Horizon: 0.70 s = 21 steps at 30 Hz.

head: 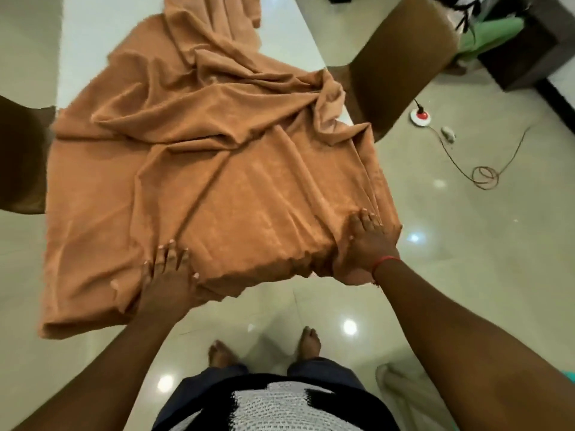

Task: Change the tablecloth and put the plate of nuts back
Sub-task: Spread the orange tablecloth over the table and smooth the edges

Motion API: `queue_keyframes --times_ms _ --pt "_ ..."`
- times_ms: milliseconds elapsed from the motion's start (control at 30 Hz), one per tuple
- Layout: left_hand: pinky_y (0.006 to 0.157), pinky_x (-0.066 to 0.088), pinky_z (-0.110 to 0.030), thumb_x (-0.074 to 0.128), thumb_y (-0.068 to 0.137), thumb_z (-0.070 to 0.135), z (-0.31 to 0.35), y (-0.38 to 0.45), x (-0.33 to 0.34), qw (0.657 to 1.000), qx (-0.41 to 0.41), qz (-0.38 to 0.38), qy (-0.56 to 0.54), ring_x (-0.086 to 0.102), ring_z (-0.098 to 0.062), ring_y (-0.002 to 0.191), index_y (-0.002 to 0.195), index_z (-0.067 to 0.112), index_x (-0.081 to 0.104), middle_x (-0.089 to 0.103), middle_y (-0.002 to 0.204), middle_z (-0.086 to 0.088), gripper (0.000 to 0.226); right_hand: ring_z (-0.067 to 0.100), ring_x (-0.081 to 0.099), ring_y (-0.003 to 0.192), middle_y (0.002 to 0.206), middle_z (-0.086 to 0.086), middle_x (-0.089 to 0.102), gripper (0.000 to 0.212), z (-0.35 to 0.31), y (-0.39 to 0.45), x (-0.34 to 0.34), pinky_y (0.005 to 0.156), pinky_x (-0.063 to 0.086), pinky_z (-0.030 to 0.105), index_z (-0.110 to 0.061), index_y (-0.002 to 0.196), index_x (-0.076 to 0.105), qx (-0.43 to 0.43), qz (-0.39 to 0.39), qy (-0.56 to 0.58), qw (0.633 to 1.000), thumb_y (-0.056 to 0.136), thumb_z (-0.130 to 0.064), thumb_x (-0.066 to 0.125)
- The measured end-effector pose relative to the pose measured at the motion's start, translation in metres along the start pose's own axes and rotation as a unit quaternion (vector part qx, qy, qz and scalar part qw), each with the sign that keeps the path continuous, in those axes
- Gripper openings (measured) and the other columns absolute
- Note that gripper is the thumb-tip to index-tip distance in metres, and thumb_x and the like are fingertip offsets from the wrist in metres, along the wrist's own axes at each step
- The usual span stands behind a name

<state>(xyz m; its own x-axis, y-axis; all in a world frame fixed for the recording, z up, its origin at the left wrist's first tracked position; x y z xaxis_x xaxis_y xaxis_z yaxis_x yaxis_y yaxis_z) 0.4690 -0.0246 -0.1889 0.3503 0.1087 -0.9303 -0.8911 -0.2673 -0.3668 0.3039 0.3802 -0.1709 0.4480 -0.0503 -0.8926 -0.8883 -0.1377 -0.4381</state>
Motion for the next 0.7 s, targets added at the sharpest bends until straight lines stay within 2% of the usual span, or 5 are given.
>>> queue_keyframes --times_ms 133,267,333,467,700 --pt "0.113 0.024 -0.059 0.042 0.100 0.037 0.019 -0.013 0.007 1.000 -0.006 0.019 0.005 0.025 -0.039 0.147 0.152 0.008 0.035 0.026 0.161 -0.016 0.059 0.026 -0.002 0.152 0.165 0.001 -0.005 0.113 0.059 0.009 -0.013 0.120 0.002 0.051 -0.019 0.156 -0.002 0.008 -0.047 -0.021 0.999 0.074 -0.064 0.061" --pt "0.115 0.024 -0.055 0.041 0.101 0.035 0.043 -0.022 0.007 1.000 0.010 0.010 -0.001 0.022 -0.041 0.147 0.153 0.004 0.031 0.022 0.161 -0.020 0.061 0.034 -0.001 0.151 0.165 0.010 0.004 0.093 0.086 0.023 -0.033 0.118 0.012 0.060 -0.011 0.155 0.009 0.064 -0.037 -0.053 0.996 0.082 -0.022 0.065" --pt "0.119 0.020 -0.050 0.039 0.100 0.035 0.056 -0.025 0.005 1.000 0.004 0.007 -0.017 0.021 -0.040 0.148 0.152 0.000 0.031 0.024 0.159 -0.023 0.063 0.035 0.002 0.151 0.164 0.011 0.003 0.100 0.068 0.029 -0.041 0.118 0.013 0.060 -0.011 0.153 0.015 0.015 0.011 -0.068 0.998 0.074 -0.022 0.075" --pt "0.123 0.015 -0.042 0.043 0.103 0.029 0.064 -0.031 0.005 0.999 -0.001 -0.017 -0.032 0.016 -0.034 0.150 0.154 0.002 0.026 0.017 0.162 -0.020 0.060 0.033 0.004 0.151 0.165 0.008 0.002 0.087 0.017 0.033 -0.025 0.120 0.013 0.055 -0.022 0.153 0.006 -0.137 0.001 -0.037 0.990 0.087 -0.042 0.058" --pt "0.108 0.036 -0.048 0.048 0.097 0.029 0.052 -0.045 -0.009 1.000 -0.009 0.015 -0.016 0.046 -0.032 0.129 0.139 0.017 0.051 0.046 0.147 -0.009 0.043 0.036 0.022 0.147 0.160 0.013 0.023 0.065 0.035 0.009 0.002 0.114 0.025 0.055 -0.019 0.151 0.021 -0.119 0.036 -0.088 0.988 0.094 -0.049 0.030"
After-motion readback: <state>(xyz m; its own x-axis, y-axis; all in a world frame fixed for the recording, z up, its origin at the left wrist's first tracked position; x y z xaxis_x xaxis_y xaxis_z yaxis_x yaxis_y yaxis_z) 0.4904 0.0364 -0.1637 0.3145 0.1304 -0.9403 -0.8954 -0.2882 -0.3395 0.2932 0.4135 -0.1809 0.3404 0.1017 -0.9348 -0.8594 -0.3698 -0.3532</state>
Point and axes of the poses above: each hand's wrist, its own y-axis towards the middle knuckle, its own x-axis out of the palm, z = x × y, the point moved 4 cm from there along y, towards the middle knuckle
